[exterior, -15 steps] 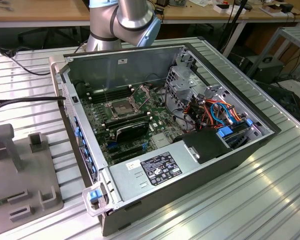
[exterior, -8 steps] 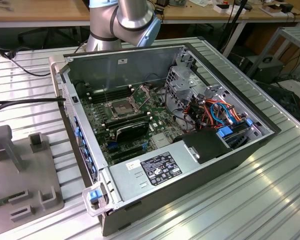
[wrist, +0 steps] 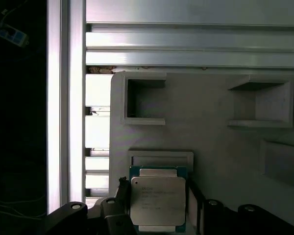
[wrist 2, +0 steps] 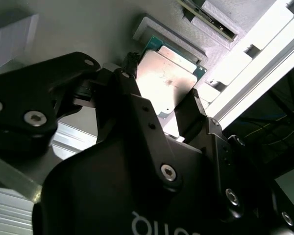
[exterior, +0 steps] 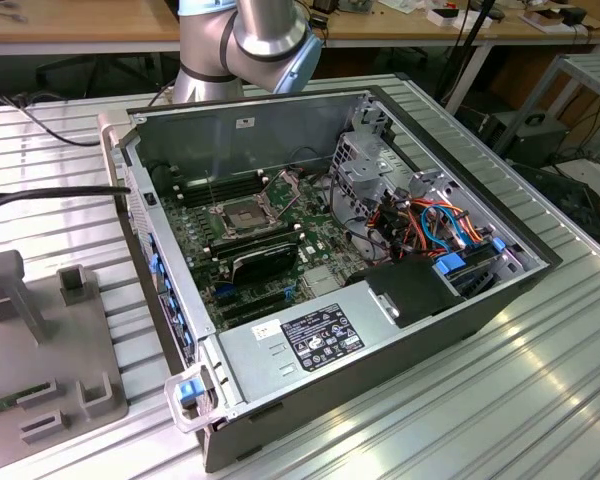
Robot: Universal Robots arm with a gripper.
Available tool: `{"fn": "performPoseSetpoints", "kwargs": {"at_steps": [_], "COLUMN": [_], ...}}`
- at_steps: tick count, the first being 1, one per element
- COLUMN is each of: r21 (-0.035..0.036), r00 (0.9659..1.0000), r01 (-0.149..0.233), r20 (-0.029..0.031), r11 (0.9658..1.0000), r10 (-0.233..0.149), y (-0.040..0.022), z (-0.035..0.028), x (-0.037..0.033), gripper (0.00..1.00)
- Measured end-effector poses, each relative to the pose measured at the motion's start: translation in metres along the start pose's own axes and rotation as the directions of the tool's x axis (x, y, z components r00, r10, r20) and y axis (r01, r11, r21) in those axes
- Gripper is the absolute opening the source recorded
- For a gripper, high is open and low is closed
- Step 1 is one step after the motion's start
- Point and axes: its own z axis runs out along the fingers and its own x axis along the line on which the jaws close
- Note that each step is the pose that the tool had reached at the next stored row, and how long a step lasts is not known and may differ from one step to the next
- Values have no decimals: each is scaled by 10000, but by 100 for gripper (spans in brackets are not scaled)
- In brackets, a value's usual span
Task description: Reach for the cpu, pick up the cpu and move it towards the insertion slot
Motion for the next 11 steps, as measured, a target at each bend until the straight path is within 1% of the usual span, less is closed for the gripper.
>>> {"fn": "performPoseSetpoints", "kwargs": {"at_steps": [5, 11], "r21": [3, 4], "r00": [10000, 10000], "r01": [0, 0], "r20": [-3, -9], "r11": [10000, 10000], "r10": [0, 0], "y": [0, 0], "z": [-14, -91], "x": [0, -10], "gripper": [55, 55]}}
